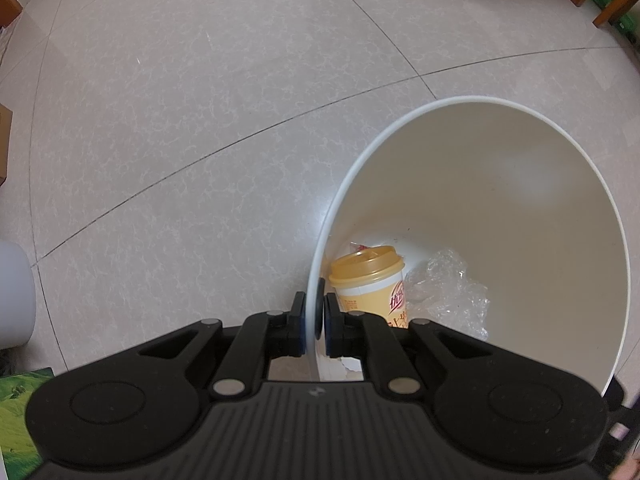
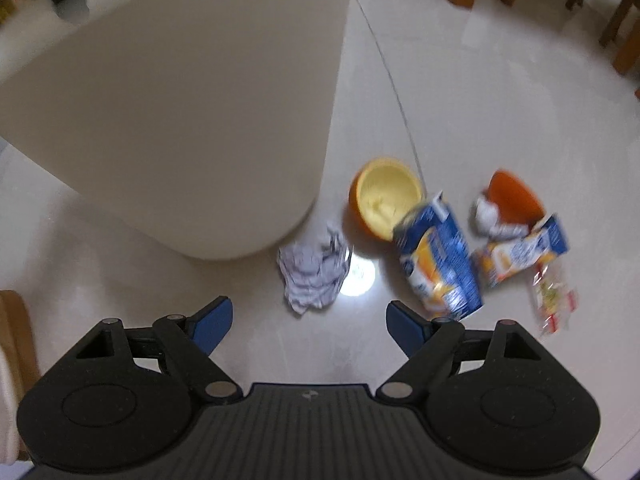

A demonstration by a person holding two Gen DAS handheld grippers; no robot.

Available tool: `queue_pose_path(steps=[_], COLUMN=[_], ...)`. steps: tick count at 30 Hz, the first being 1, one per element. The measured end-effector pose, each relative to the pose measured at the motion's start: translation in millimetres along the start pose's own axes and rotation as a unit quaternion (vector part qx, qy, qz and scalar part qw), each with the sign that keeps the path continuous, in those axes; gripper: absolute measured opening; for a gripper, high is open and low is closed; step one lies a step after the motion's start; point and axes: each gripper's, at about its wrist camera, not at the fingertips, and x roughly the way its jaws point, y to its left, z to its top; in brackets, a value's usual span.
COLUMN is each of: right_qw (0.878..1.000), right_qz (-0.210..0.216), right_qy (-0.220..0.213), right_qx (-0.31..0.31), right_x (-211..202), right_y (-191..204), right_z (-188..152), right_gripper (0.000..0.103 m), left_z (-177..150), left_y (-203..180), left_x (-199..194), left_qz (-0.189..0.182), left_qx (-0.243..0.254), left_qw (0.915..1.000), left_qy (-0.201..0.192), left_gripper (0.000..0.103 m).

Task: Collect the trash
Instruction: 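Lower the right gripper to the crumpled white paper and grasp it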

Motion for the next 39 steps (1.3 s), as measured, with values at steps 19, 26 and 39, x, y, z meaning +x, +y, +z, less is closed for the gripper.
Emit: queue_pose_path(steps=[19,26,39], right_qw=[1.000,1.000,0.999], right_qz=[-0.014,-0.012,-0.020], right_qy=[-0.003,-0.010,0.003], right_qx=[0.015,0.020,0.031], right_x=[98.3,109.8,99.7], right_y=[5.8,6.2,-8.1], right_z=[-0.8,2.4,17.2], right_gripper=[0.080,0.078,0.056], left_z=[-0.5,-0.7,0.5], left_y=[0.7,-0.5,-0.2], left_x=[0.0,0.7,1.1], left_qz=[0.002,0.002,0.002], left_qx=[0.003,0.004,0.004], left_qw=[1.0000,1.0000,1.0000], left_qy=[0.000,-0.001,-0.001], left_gripper=[0.006,0.006,0.006])
